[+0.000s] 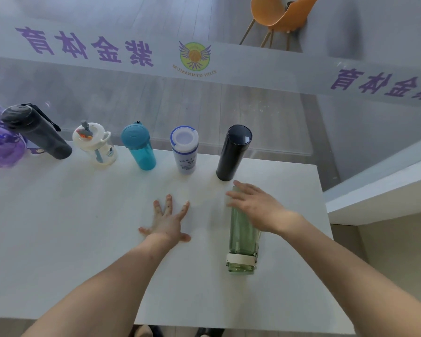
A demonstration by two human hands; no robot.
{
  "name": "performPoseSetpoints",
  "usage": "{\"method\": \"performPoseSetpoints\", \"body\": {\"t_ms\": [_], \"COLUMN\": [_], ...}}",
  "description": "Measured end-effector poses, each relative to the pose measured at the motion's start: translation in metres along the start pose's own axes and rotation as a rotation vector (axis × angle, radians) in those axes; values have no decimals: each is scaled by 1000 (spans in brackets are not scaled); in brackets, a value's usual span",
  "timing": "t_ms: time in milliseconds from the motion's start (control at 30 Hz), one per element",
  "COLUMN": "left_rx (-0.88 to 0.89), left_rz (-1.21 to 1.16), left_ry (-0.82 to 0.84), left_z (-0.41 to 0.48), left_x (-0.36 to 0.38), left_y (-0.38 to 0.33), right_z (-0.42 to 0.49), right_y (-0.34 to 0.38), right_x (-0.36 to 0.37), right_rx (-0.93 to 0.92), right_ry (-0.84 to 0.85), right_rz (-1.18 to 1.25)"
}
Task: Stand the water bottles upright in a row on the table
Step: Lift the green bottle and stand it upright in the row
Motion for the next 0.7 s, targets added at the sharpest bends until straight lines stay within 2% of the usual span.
{"method": "performPoseSetpoints", "body": {"t_ms": [67, 133, 233, 300, 467, 700], "left_rx": [4, 6, 4, 4, 1, 19], "left_rz": [-1, -6, -6, -4, 6, 16], "left_ry": [-4, -15, -31, -41, -40, -49], "left_z": [1, 1, 3, 3, 0, -9], "left_x": [0, 0, 1, 2, -2, 1], "left_y": [-1, 0, 1, 1, -2, -12], "right_z": [8, 10, 10, 4, -22, -107], "right_y": [6, 15, 9, 2, -4, -27], "right_x": [19, 34, 39, 44, 25, 13], "right_rx": [-118, -225, -215, -177, -19, 500], "right_ry": [253, 369, 385, 419, 170, -242], "right_rz": [-159, -290, -436, -443, -369, 147]}}
Point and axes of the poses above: each hand's wrist, its own z-axis towards the middle knuckle, its own x-axis out of the palm, y = z × x, the point moved 9 cm from there along z, towards the middle knuckle, and after that the axes turned 13 degrees about -x, right-handed, at the moved point
